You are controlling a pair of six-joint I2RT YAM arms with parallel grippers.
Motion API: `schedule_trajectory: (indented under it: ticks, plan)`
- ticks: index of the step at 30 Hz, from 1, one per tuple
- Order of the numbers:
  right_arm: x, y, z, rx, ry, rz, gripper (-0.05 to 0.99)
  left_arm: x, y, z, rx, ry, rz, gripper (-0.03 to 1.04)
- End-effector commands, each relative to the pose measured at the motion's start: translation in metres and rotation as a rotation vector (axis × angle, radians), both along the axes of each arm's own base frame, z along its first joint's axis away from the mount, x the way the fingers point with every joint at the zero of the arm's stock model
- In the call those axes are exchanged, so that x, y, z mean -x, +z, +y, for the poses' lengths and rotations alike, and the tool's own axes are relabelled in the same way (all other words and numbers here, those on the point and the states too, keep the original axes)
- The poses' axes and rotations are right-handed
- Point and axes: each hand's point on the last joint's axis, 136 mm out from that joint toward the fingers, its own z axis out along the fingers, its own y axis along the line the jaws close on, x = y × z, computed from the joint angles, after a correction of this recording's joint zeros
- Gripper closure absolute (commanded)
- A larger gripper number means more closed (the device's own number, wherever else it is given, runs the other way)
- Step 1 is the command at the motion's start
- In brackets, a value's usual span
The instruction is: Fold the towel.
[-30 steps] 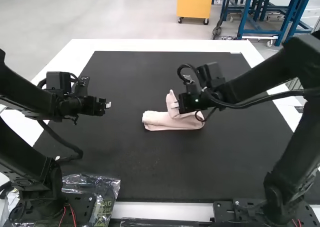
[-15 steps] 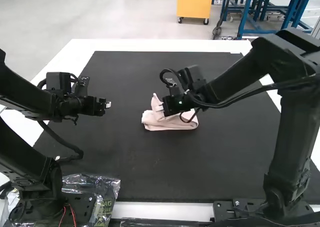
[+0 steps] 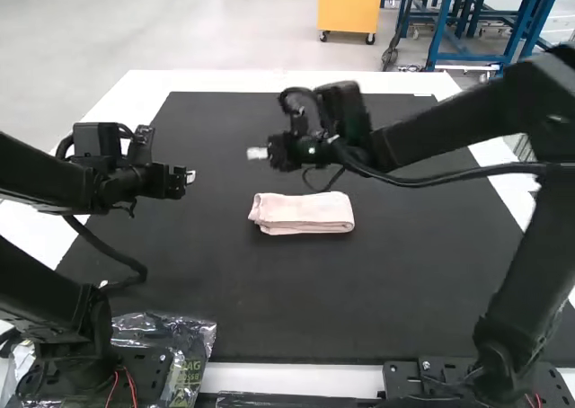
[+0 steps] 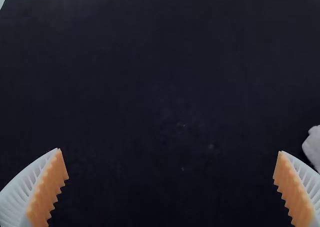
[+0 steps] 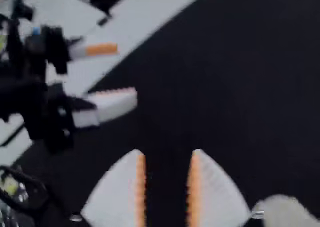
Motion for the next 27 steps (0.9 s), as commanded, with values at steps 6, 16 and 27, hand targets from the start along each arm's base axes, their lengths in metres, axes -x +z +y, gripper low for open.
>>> schedule_trajectory:
  ticks: [6, 16, 27]
  plan:
    - [0.007, -0.049, -0.028, 0.04, -0.016, 0.066, 0.96, 0.005, 0.002, 0.004, -0.002, 0.024, -0.012, 0.04]
    - [-0.006, -0.101, -0.035, 0.073, -0.04, 0.09, 0.96, 0.004, 0.014, 0.007, -0.015, 0.042, -0.052, 0.04]
    - [-0.027, -0.143, -0.03, 0.095, -0.05, 0.092, 0.96, 0.004, 0.024, 0.007, -0.01, 0.047, -0.077, 0.04]
